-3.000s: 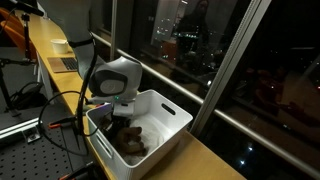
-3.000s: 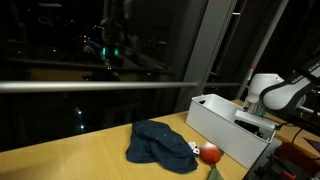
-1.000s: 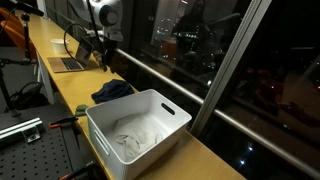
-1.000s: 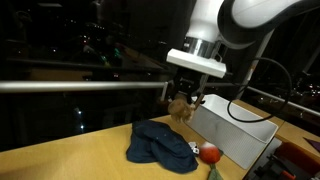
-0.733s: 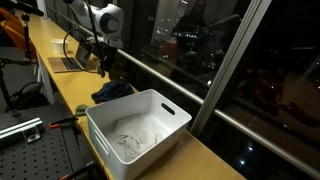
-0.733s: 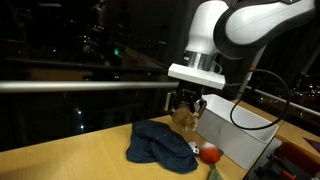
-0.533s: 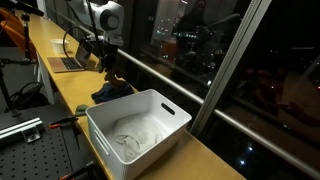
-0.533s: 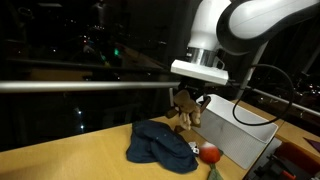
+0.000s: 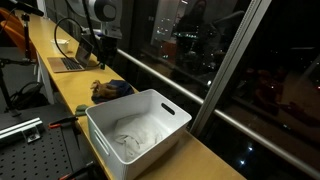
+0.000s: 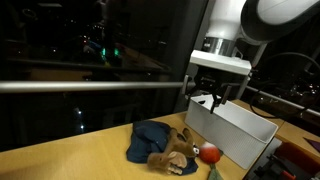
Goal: Put the objects from the white container on the left side of the table then place them back in the container.
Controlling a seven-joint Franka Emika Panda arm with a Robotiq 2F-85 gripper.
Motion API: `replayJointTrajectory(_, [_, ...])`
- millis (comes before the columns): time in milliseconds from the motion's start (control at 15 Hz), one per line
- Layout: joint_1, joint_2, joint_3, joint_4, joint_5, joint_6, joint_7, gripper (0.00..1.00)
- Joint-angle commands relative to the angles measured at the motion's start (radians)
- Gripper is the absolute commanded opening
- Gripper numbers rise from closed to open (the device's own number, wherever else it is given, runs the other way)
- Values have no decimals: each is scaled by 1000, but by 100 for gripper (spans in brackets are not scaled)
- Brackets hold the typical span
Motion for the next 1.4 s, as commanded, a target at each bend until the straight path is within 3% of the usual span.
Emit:
replayJointTrajectory(0, [-15, -71, -11, -90, 13, 23, -4, 100])
replayJointTrajectory(333, [-53, -157, -69, -216, -97, 66, 35, 100])
replayJointTrajectory(667, [-155, -225, -127, -299, -130, 124, 10, 100])
replayJointTrajectory(1333, [-291, -46, -211, -268, -84, 306, -110, 100])
